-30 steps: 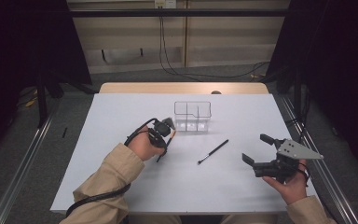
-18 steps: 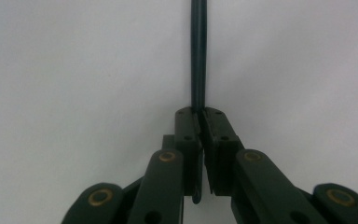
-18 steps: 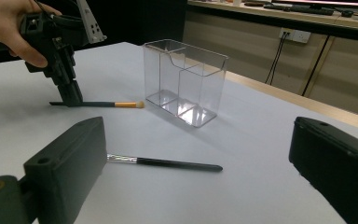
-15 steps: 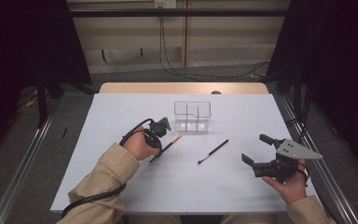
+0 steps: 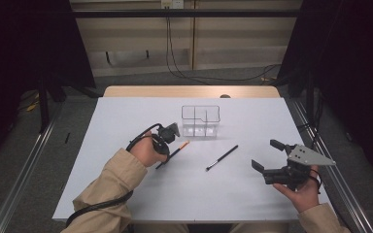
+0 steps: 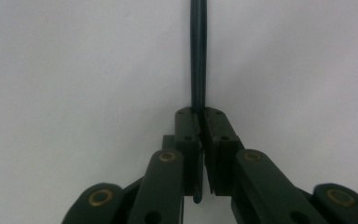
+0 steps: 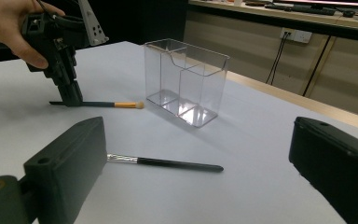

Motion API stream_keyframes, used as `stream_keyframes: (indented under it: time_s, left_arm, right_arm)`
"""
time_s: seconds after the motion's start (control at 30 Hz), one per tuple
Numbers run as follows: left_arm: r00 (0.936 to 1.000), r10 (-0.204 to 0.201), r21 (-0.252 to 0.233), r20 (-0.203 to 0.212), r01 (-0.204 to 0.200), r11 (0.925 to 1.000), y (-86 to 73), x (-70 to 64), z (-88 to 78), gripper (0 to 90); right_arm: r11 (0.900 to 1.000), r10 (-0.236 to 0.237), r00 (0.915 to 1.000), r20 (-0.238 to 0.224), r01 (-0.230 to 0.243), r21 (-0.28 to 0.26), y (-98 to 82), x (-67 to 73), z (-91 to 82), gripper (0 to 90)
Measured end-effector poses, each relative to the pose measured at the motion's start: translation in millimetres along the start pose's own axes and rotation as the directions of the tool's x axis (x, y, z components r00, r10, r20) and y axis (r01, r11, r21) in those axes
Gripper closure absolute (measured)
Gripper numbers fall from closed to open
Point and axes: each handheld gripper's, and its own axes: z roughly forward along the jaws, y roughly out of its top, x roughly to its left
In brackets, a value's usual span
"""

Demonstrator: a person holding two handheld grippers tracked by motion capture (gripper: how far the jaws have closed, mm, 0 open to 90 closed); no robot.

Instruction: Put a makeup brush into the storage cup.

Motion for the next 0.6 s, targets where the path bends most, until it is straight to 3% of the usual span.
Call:
stream_keyframes:
  time_s: [0.17, 0.33, 0.6]
  left_arm:
    - [0.9999, 0.011, -0.025, 0.009, -0.011, 0.9996, -3.9, 1.1, -1.6, 85.2]
    - [0.9987, 0.013, -0.081, 0.049, -0.009, 0.9967, -9.9, 3.0, -5.9, 85.1]
    - [0.9954, 0.005, -0.184, 0.096, 0.012, 0.9829, -19.3, 6.0, -9.9, 85.2]
  right_arm:
    - [1.0, 0.002, 1.0, 0.002, -0.002, 0.003, -0.3, -0.8, -0.1, 3.6]
    - [1.0, 0.004, 1.0, 0.0, -0.004, 0.004, -0.5, -0.7, 0.7, 3.6]
    - [1.0, 0.001, 1.0, 0.0, -0.001, 0.008, -0.8, 0.1, 2.4, 3.6]
